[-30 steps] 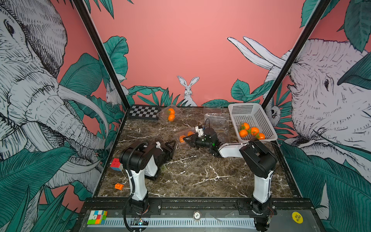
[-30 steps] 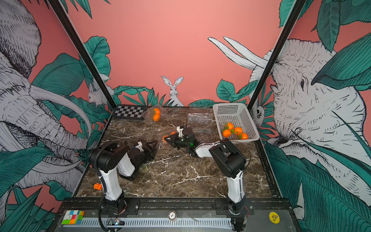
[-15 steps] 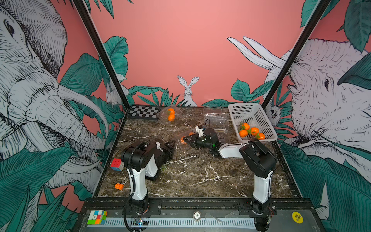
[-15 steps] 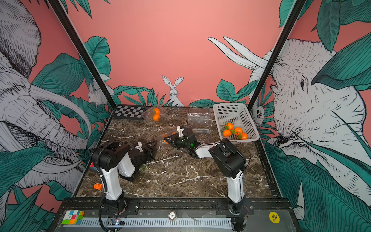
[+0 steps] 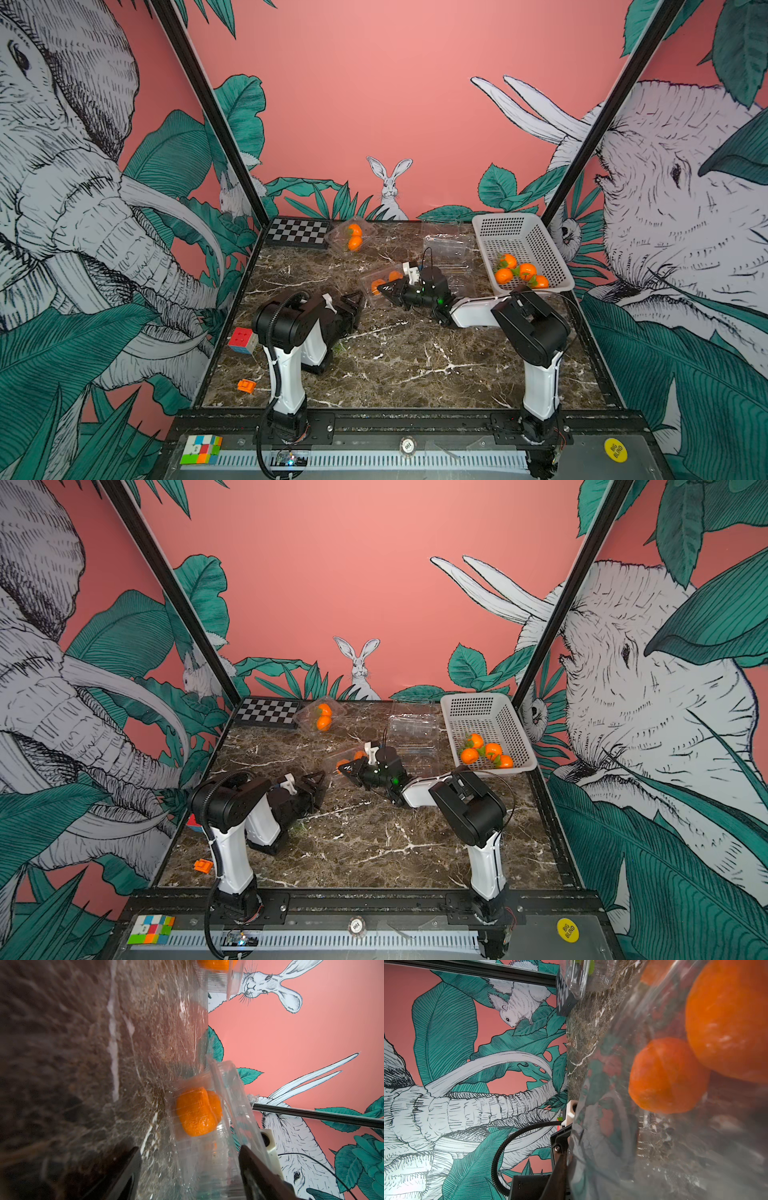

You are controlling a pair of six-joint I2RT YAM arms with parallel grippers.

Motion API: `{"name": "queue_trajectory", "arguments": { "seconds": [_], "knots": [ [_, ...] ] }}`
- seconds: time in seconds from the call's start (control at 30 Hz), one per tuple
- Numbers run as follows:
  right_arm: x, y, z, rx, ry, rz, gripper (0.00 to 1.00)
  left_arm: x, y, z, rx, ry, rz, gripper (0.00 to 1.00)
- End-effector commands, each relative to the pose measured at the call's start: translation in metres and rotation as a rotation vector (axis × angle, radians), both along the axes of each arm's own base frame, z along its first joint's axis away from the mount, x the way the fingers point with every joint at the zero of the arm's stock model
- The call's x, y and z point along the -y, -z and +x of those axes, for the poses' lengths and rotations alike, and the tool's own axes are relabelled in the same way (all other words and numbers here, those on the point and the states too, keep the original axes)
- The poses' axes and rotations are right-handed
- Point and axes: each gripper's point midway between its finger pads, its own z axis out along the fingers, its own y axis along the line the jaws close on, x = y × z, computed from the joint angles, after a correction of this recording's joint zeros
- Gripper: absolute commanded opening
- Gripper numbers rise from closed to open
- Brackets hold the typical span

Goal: Take oranges out of containers
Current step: Open the packing box at the center of the board.

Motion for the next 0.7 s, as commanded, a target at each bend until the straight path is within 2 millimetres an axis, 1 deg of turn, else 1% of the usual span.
{"name": "queue_trajectory", "arguments": {
  "seconds": [0.0, 0.2, 0.33, 0.53, 0.67],
  "knots": [
    [-0.010, -0.009, -0.004, 0.041, -0.028, 0.025, 0.16, -0.007, 0.065, -0.026, -0.235, 0.010, 0.096, 0.76],
    [-0.014, -0.009, -0.007, 0.047, -0.042, 0.033, 0.16, -0.007, 0.066, -0.028, -0.238, 0.012, 0.100, 0.75],
    [-0.017, -0.005, -0.010, 0.041, -0.057, 0.033, 0.16, -0.007, 0.067, -0.028, -0.238, 0.012, 0.103, 0.75],
    [-0.028, -0.002, -0.015, 0.027, -0.084, 0.052, 0.16, -0.007, 0.067, -0.029, -0.240, 0.012, 0.105, 0.75],
    [-0.034, -0.006, -0.017, 0.025, -0.089, 0.076, 0.16, -0.007, 0.068, -0.030, -0.241, 0.013, 0.108, 0.75]
  ]
}}
